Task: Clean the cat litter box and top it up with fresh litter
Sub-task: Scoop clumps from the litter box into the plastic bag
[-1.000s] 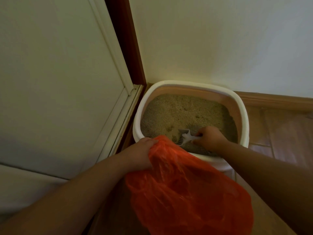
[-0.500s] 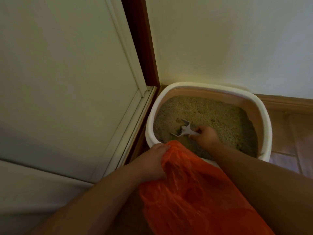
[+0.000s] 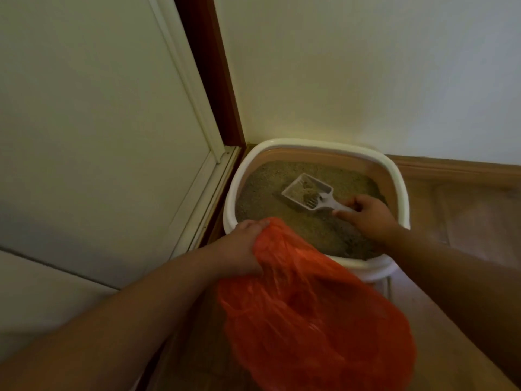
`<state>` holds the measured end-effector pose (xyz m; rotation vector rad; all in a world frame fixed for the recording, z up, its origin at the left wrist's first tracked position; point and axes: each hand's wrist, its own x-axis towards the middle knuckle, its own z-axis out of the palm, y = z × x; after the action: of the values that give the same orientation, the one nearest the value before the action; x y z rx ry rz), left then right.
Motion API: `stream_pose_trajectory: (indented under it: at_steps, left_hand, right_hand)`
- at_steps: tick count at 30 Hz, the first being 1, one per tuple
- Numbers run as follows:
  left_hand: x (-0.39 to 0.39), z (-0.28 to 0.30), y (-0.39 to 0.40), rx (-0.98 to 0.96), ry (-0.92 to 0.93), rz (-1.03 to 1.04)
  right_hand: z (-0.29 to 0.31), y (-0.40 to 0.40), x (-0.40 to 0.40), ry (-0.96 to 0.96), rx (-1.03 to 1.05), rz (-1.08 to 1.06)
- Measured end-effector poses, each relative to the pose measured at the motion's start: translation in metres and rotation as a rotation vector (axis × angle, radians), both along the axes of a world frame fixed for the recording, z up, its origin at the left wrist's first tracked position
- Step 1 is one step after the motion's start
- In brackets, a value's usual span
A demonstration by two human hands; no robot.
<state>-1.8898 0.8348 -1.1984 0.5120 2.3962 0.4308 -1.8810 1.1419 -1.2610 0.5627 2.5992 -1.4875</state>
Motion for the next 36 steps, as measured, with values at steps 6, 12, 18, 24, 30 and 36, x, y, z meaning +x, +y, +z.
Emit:
stream_pose_trajectory:
  at_steps: [6, 12, 18, 24, 30, 36]
  left_hand:
    - [-0.007, 0.015, 0.015, -0.048, -0.034, -0.055]
    - [-0.004, 0.024, 0.024, -0.056, -0.028, -0.087]
    - [-0.005, 0.026, 0.017, -0.063, -0.017, -0.086]
    - [-0.003, 0.028, 0.011, -0.063, -0.029, -0.067]
    - [0.002, 0.032, 0.007, -0.035, -0.108, -0.013]
    - [0.004, 0.032, 0.004, 0.218, -0.275, 0.272]
  right_hand:
    - [0.016, 0.032, 0.029, -0.049, -0.038, -0.056]
    - [0.027, 0.051, 0.041, -0.028, -0.010, -0.055]
    - [0.032, 0.048, 0.043, -0.042, -0.011, -0.011]
    - [0.044, 0.044, 0.043, -0.006, -0.054, 0.042]
    - [0.062, 0.047, 0.046, -0.012, -0.107, 0.197]
    - [0.086, 0.041, 0.049, -0.123, -0.094, 0.546]
